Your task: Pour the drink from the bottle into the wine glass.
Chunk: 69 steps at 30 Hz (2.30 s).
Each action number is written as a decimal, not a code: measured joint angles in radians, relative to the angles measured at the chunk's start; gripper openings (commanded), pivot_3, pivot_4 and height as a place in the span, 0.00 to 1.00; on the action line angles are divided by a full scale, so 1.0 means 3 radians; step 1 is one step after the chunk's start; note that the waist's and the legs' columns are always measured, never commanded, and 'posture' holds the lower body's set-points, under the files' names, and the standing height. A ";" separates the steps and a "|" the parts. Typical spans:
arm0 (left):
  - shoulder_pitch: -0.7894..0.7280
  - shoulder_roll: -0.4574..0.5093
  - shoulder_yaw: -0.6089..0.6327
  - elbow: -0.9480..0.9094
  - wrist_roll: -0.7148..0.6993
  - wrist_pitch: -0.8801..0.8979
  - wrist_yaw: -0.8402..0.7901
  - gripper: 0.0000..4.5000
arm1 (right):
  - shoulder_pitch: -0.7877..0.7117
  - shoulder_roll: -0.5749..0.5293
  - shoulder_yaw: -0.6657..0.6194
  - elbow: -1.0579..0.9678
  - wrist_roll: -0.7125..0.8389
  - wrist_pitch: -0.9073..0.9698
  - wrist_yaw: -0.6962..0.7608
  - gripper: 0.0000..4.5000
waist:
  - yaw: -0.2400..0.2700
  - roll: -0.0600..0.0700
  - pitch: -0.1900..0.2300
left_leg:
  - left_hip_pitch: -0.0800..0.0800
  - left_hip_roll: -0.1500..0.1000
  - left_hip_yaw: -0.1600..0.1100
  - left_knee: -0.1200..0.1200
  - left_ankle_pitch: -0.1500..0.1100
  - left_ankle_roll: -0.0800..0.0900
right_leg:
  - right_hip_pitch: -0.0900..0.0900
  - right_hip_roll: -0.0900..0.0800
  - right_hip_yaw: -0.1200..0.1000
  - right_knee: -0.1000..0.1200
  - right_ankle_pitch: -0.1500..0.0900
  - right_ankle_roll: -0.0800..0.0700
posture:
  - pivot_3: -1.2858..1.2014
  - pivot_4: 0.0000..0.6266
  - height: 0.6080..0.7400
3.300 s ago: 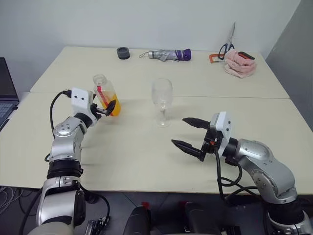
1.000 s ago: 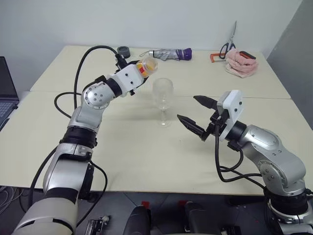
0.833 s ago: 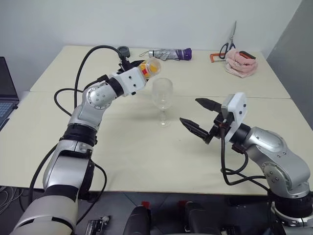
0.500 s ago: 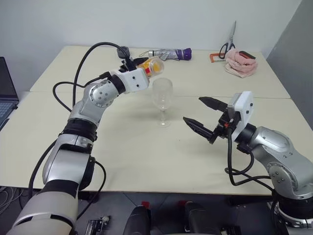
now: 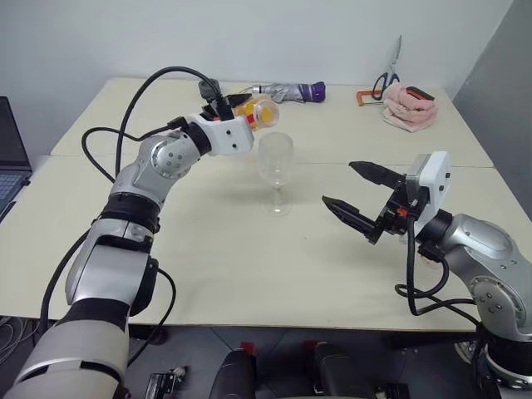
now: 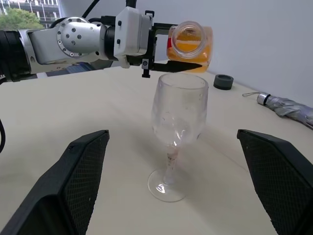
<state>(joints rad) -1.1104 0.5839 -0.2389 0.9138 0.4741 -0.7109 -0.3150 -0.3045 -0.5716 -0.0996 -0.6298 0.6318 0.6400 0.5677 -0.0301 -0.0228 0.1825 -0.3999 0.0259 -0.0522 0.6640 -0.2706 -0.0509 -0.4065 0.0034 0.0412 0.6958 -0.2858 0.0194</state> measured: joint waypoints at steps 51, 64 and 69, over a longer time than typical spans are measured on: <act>-0.0403 0.0225 -0.0433 0.0498 0.0786 -0.0357 0.0868 0.40 | 0.0014 -0.0022 0.0077 -0.0011 0.0053 0.0010 -0.0014 1.00 | 0.0001 0.0000 0.0000 | 0.0000 -0.0001 0.0001 0.0001 0.0000 0.0000 | 0.0000 -0.0001 0.0000 0.0002 0.0000 0.0000 | 0.52 0.24 1.00; -0.0496 0.0228 -0.0500 0.0519 0.0810 -0.0392 0.0892 0.40 | 0.0080 0.0081 0.0070 -0.0012 0.0052 -0.0182 -0.0006 1.00 | 0.0001 0.0000 0.0000 | 0.0000 -0.0001 0.0002 0.0001 0.0000 0.0000 | 0.0000 -0.0001 0.0000 0.0003 0.0000 0.0000 | 0.52 0.24 1.00; -0.0518 0.0228 -0.0501 0.0523 0.0821 -0.0406 0.0932 0.40 | 0.0101 0.0081 0.0070 -0.0012 0.0050 -0.0226 -0.0008 1.00 | 0.0001 0.0000 0.0000 | 0.0000 -0.0001 0.0002 0.0001 0.0000 0.0000 | 0.0000 -0.0001 0.0000 0.0003 0.0000 0.0000 | 0.52 0.24 1.00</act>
<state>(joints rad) -1.2657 0.6523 -0.3893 1.0706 0.7204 -0.8328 -0.0356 -0.2742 -0.5472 -0.0786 -0.6333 0.6467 0.5724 0.5654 -0.0299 -0.0229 0.1825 -0.3998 0.0255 -0.0516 0.6644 -0.2705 -0.0510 -0.4065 0.0030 0.0412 0.6967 -0.2858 0.0193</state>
